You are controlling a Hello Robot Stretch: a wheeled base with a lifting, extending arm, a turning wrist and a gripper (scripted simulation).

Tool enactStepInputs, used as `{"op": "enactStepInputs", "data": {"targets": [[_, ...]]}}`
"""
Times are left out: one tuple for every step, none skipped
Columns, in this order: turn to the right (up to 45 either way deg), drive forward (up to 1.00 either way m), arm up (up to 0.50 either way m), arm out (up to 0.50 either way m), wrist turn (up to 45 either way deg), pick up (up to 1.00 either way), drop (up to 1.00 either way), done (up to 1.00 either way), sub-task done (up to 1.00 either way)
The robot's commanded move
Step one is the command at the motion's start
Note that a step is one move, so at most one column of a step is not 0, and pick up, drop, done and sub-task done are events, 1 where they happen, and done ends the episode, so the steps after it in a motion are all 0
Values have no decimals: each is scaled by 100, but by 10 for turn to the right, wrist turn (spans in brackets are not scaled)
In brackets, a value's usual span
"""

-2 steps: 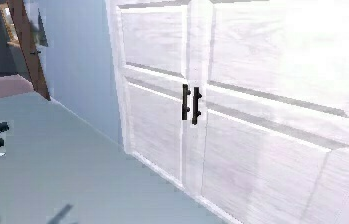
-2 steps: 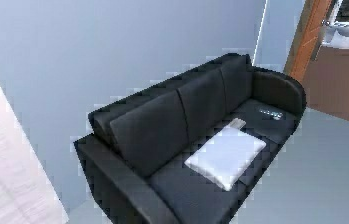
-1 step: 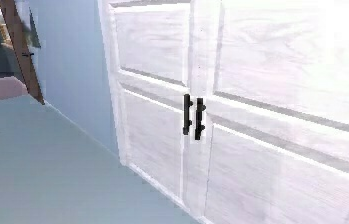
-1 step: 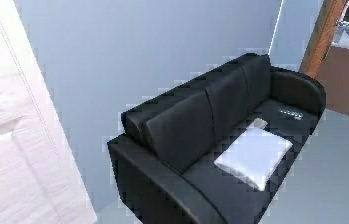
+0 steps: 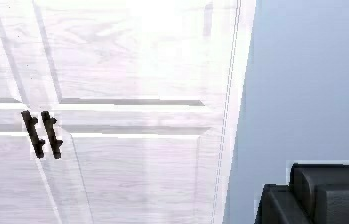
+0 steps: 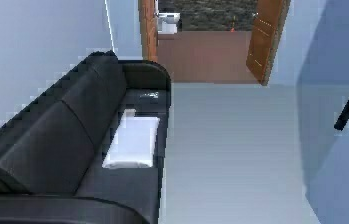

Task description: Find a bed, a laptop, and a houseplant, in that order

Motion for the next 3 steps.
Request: {"op": "enactStepInputs", "data": {"targets": [[0,15,0,0,0,0,0,0,0],[-450,0,0,0,0,0,0,0,0],[-270,0,0,0,0,0,0,0,0]]}}
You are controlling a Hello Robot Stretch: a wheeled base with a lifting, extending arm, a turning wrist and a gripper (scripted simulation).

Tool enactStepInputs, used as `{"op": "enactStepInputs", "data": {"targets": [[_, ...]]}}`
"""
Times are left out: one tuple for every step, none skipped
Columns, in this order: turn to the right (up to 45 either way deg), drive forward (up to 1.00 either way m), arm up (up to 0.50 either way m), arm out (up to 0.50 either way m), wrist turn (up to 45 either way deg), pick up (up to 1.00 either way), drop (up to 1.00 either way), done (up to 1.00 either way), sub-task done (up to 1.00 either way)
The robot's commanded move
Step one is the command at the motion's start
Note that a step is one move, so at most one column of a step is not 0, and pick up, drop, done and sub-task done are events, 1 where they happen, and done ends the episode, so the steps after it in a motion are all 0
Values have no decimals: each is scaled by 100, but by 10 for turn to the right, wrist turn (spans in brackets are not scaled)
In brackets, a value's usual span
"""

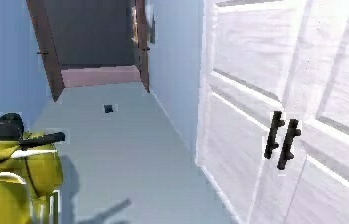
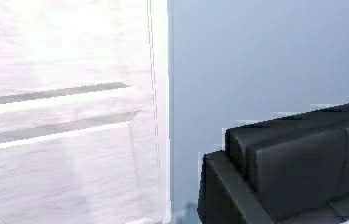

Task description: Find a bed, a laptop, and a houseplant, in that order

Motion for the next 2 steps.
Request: {"op": "enactStepInputs", "data": {"targets": [[0,100,0,0,0,0,0,0,0],[-180,0,0,0,0,0,0,0,0]]}}
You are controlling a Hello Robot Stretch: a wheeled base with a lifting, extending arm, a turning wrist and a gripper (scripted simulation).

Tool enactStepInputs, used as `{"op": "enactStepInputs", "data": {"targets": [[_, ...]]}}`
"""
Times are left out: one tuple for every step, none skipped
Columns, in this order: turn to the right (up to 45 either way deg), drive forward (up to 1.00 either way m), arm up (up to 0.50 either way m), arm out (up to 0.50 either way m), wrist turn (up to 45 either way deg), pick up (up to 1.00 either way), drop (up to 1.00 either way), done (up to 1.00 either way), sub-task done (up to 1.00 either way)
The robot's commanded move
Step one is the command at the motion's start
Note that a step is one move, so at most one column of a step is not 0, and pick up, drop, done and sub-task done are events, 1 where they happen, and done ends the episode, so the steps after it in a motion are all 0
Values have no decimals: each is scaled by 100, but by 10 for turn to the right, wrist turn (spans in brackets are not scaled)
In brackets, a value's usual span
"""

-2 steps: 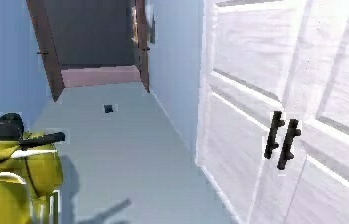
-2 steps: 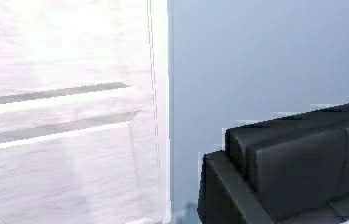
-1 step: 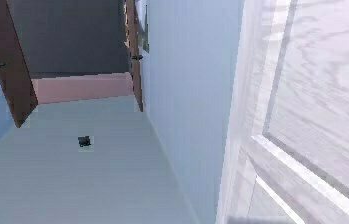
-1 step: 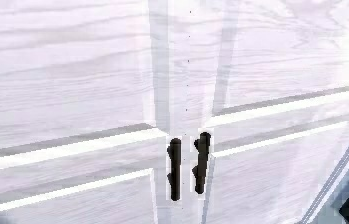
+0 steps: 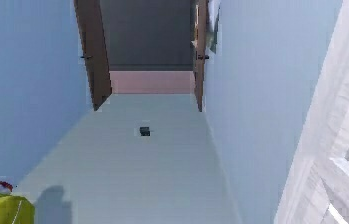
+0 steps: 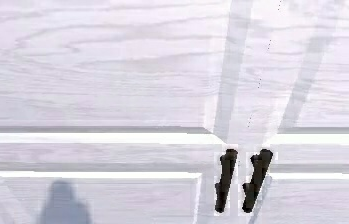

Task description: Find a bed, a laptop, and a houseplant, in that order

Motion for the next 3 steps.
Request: {"op": "enactStepInputs", "data": {"targets": [[0,5,0,0,0,0,0,0,0],[-120,0,0,0,0,0,0,0,0],[-30,0,0,0,0,0,0,0,0]]}}
